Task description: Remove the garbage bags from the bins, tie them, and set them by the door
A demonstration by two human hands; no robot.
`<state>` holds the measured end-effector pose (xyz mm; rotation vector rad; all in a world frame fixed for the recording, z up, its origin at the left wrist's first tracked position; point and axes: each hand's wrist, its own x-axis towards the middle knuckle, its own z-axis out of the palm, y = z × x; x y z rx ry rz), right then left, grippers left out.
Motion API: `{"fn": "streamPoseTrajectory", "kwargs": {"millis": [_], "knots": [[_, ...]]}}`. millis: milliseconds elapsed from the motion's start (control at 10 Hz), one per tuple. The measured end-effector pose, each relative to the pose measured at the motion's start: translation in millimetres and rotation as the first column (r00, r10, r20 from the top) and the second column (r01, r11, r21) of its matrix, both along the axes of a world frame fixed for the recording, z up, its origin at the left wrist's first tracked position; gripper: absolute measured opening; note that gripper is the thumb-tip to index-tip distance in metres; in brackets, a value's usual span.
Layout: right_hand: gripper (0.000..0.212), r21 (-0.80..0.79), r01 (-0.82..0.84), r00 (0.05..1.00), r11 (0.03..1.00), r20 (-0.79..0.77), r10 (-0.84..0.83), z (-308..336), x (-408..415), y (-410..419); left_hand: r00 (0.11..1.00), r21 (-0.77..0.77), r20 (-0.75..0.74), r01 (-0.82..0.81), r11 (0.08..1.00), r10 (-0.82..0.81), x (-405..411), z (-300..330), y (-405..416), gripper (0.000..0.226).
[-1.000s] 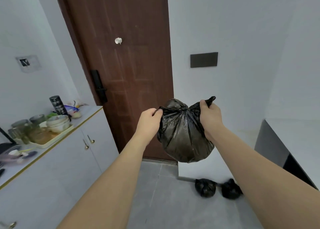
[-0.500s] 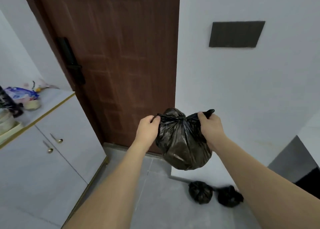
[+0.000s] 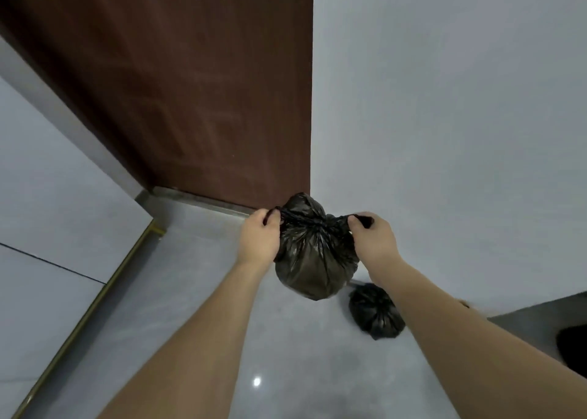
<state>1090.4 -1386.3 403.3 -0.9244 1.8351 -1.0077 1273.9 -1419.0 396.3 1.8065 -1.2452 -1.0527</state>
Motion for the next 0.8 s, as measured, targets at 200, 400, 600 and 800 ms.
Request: {"fn": "streamPoseTrajectory", "kwargs": {"millis": [200,400,600,800], "knots": [[0.017,0.061,-0.010,1.000,0.998,-0.006,0.011,-253.9,-20.4,-21.6,0.998,0.078,0.009,-0.060,0.995,0.059,-23.7,-253.7,-7.6,0.032],[0.024,0.084,-0.030,0.999,0.996,-0.012,0.031,-425.6,-36.6,-46.2,0.997,0.112,0.023,-0.080,0.990,0.078,-39.1,-427.9,-22.7,0.033],[0.024,0.096,-0.005,0.999,0.995,-0.048,0.009,-502.2,-48.5,-65.1,0.993,0.145,0.116,-0.025,0.989,0.008,-56.4,-509.8,-31.4,0.033],[0.019,0.101,0.008,1.000,0.995,-0.031,-0.005,-503.9,-56.3,-62.2,0.947,0.111,0.316,0.028,0.993,-0.062,-67.2,-511.2,-18.9,0.017]]}}
